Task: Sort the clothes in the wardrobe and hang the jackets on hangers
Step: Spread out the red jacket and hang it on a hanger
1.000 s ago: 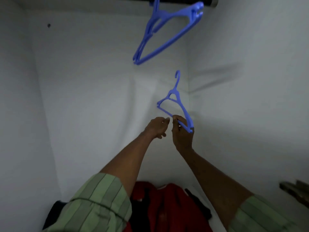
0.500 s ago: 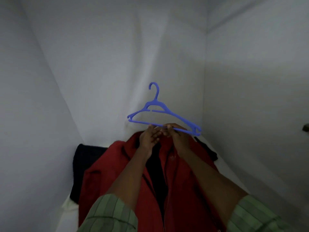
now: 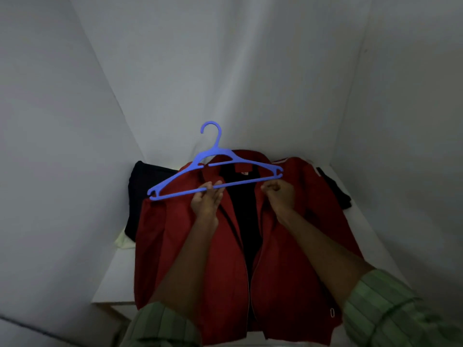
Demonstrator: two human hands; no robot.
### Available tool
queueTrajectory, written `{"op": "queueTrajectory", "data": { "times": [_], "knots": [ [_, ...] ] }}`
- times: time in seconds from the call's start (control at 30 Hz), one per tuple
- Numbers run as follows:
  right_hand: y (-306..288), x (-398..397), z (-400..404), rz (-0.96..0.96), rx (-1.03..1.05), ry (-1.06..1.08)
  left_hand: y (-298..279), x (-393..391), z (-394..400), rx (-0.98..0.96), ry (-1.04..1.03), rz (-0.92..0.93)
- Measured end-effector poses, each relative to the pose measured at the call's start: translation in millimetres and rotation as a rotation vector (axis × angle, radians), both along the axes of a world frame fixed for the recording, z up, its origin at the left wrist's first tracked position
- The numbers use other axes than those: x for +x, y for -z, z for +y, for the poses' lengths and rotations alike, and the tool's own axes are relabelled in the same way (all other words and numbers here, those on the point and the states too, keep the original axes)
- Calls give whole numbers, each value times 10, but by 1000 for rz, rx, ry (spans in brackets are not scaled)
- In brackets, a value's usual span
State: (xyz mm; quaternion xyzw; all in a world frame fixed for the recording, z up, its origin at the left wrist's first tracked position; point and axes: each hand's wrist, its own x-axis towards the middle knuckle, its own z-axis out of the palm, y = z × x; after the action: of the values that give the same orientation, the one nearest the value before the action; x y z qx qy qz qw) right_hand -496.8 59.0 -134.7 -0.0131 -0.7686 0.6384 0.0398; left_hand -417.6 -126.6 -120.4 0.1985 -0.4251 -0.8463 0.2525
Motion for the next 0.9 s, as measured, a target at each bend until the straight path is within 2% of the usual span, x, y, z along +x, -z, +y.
{"op": "queueTrajectory", "data": {
  "times": [0.1,0.27,0.37,0.63,0.73,0.9],
  "knots": [
    [78,-139,1,-47,13,86,52,10,-52,-26,-136,-9],
    [193,-340,-73,-288,-26,-28,70,33,-104,-17,-324,-64],
    [175,-472,-120,-309,-10,-7,59,-15,-177,-41,-361,-78],
    [-7,-593,-119,-531,-26,-81,99,-188,-315,-111,-343,-80],
    [-43,-585,-170,-486,-51,-48,118,-191,-392,-162,-337,-82],
    [-269,-584,-174,-179,-255,244,156,-241,-461,-137,-355,-79]
  ]
}}
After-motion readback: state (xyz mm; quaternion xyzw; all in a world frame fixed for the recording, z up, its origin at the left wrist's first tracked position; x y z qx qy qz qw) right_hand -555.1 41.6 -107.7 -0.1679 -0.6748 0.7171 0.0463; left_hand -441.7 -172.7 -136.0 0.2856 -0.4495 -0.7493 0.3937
